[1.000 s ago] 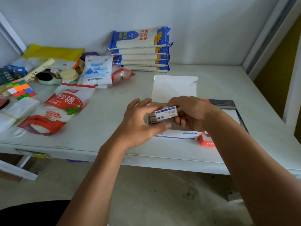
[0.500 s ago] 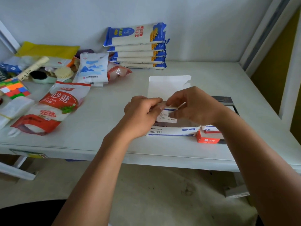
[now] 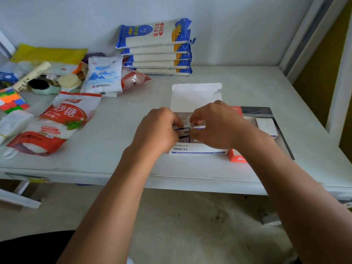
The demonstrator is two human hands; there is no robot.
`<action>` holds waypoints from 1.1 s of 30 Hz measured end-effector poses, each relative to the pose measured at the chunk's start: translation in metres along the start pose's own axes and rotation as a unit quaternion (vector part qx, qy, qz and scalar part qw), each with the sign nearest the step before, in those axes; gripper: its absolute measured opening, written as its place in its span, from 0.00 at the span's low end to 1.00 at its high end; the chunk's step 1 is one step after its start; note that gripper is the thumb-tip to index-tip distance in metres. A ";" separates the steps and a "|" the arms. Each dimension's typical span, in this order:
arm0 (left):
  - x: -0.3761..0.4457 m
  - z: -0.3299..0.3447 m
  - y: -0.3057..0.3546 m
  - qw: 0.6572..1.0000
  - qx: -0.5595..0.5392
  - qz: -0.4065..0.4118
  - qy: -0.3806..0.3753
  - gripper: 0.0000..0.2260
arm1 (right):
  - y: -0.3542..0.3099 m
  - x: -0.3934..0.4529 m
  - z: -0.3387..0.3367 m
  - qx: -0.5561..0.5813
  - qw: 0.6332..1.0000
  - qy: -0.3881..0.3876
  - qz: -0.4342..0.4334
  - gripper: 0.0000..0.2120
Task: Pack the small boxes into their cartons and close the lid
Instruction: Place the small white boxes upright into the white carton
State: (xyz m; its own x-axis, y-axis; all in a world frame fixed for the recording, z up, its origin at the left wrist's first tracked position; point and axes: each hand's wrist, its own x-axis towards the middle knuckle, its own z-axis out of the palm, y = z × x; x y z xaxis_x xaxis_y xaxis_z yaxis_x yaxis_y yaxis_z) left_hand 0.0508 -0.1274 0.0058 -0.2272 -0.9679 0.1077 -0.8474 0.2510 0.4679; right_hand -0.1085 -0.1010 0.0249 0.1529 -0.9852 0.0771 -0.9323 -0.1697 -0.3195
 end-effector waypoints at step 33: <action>-0.001 -0.007 0.022 0.976 0.125 0.089 -0.157 0.21 | 0.025 -0.004 -0.011 -0.015 0.998 -0.046 0.031 0.07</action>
State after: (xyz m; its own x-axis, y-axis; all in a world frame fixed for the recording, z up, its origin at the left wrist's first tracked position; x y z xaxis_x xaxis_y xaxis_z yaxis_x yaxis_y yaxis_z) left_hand 0.0356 -0.1214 0.0220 -0.4848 -0.8657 -0.1247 -0.8623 0.4493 0.2336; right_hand -0.1360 -0.1014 0.0274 0.1224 -0.9920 -0.0294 -0.9502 -0.1086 -0.2922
